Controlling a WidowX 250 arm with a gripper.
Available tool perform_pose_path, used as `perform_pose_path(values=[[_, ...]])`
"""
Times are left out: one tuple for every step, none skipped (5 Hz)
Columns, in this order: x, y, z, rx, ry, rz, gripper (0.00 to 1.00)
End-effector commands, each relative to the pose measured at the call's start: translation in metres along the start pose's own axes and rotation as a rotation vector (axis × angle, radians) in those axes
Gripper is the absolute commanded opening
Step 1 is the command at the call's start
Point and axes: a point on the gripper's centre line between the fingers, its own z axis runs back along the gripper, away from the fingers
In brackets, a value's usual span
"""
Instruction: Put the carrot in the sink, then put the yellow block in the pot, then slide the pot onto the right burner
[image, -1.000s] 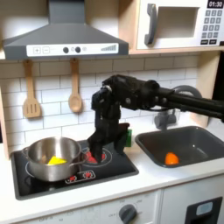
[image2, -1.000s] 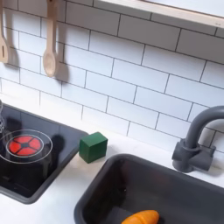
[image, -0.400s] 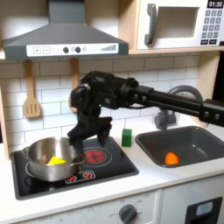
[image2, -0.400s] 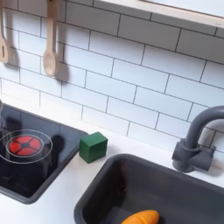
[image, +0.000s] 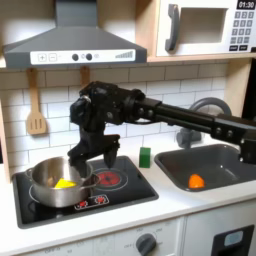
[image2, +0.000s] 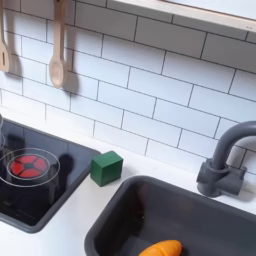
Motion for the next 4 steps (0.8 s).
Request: perform_pose_path(values=[[0.011,-0.001,-0.012,0.010,0.044,-0.067,1.00],[0.014,0.001,-0.015,0.012,0.047,-0.066,1.00],[0.016,0.005,-0.019,0.007,0.057,-0.058,1.00],[0.021,0.006,-0.019,0.006,0.054,-0.059,1.00]])
